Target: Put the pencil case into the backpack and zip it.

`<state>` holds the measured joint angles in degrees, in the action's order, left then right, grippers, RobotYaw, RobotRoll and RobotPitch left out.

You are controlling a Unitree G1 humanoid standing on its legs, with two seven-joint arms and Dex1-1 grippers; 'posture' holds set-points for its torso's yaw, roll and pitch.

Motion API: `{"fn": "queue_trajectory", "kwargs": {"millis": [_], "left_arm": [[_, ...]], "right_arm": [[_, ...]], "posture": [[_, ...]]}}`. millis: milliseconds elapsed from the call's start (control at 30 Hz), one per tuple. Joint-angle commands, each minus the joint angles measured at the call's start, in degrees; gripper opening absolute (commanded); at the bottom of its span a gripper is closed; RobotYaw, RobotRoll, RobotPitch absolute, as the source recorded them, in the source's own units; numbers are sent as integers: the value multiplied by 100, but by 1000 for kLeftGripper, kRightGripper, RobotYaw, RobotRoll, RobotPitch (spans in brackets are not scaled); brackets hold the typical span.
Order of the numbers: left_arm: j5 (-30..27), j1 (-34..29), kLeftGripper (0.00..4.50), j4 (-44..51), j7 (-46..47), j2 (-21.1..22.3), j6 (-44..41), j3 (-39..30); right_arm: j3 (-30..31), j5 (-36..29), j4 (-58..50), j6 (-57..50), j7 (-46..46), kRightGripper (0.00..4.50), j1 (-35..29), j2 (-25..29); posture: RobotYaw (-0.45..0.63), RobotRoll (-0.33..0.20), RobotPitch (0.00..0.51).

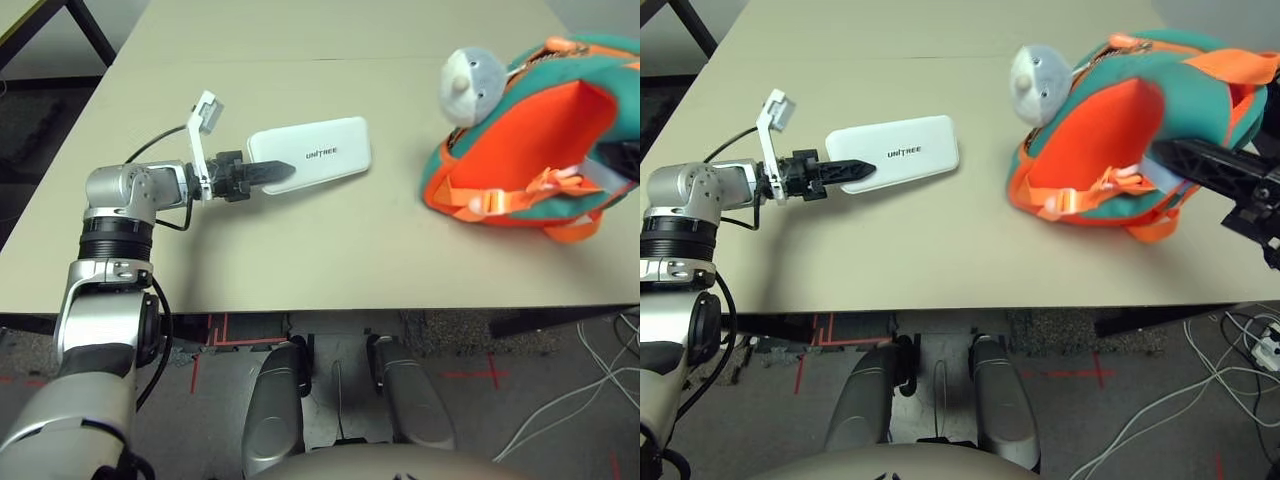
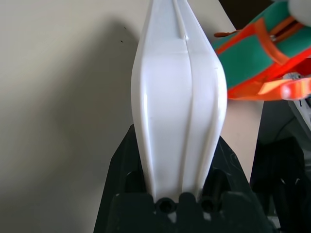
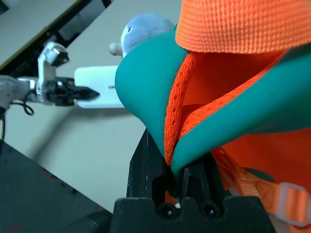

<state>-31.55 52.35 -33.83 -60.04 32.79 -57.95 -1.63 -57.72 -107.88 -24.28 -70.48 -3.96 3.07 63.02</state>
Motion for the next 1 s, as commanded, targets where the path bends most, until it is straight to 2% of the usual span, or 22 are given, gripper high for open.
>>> {"fn": "queue_trajectory", "kwargs": {"millis": [33,233,333,533,667,767,1000], "left_arm": [[119,189,1312,-185,-178,-11,109,56],[212,438,1312,-224,-321,-65,197,113],[286,671,1312,-251,-565,-37,196,258],[566,1387,1312,-531,-926,-79,544,491],[740,1589,1312,-595,-1076,-212,898,600],[752,1711,1312,-557,-1329,-227,845,680],[755,2060,1312,-626,-1977,-172,678,864]], "right_arm": [[-252,-512,-359,579,69,56,-422,-6],[573,197,-650,884,-127,56,-1237,-519],[857,1056,-668,1059,-679,56,-1427,-757],[1308,1390,-454,1368,-948,56,-1130,-691],[1686,1693,-340,1546,-1073,56,-764,-695],[1894,1967,-268,1588,-1240,56,-597,-699],[2153,2390,-98,1595,-1506,56,-388,-738]], "posture": [[-319,0,200],[-290,0,214],[-272,0,215],[-246,0,238],[-246,0,238],[-218,0,257],[-204,0,252]]}}
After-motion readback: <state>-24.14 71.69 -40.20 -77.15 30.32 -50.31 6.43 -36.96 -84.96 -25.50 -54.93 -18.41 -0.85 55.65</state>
